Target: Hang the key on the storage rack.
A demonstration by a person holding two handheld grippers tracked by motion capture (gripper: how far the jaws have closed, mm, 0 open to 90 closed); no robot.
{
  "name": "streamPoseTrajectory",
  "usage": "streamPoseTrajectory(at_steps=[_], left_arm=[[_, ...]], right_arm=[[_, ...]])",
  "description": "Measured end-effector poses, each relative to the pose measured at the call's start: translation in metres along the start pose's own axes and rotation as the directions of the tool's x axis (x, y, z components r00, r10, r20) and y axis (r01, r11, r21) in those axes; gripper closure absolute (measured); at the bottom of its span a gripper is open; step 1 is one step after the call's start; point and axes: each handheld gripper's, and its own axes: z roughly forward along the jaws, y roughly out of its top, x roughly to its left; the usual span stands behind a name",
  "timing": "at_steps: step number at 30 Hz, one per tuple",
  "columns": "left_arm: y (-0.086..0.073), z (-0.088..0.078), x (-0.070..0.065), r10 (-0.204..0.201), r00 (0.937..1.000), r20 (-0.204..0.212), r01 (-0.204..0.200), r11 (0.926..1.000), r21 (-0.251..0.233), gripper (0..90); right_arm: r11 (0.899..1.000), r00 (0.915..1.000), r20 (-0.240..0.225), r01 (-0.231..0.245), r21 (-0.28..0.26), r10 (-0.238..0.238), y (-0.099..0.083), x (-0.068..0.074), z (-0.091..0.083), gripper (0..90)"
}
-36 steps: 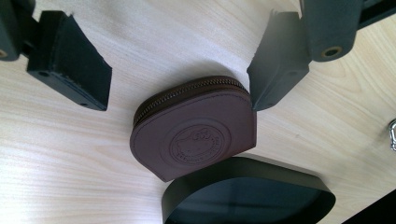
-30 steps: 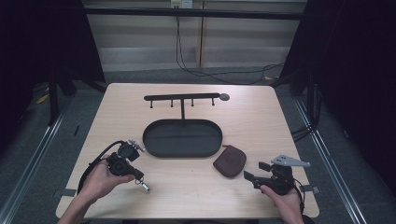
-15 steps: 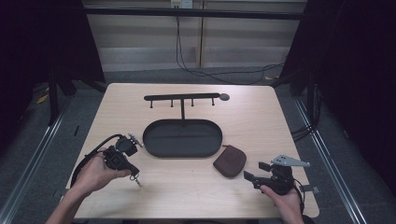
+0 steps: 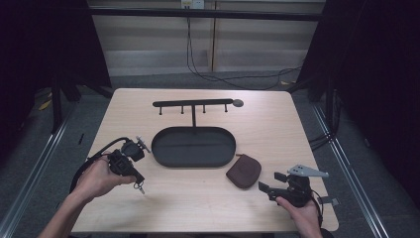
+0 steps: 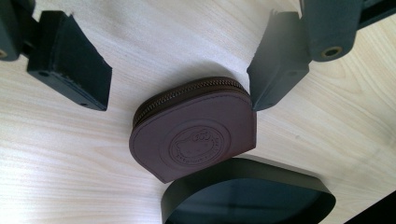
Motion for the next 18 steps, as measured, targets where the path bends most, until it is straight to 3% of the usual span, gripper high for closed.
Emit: streamPoseTrajectory(at_steps=[18], left_arm=[[0.016,-0.031,0.011,-0.008,0.9997,-0.024,0.008,1.0000,0.002,89.4]], right_arm=[[1.000,0.9999,-0.011,0.008,0.006,-0.008,0.000,0.001,0.001,20.6]])
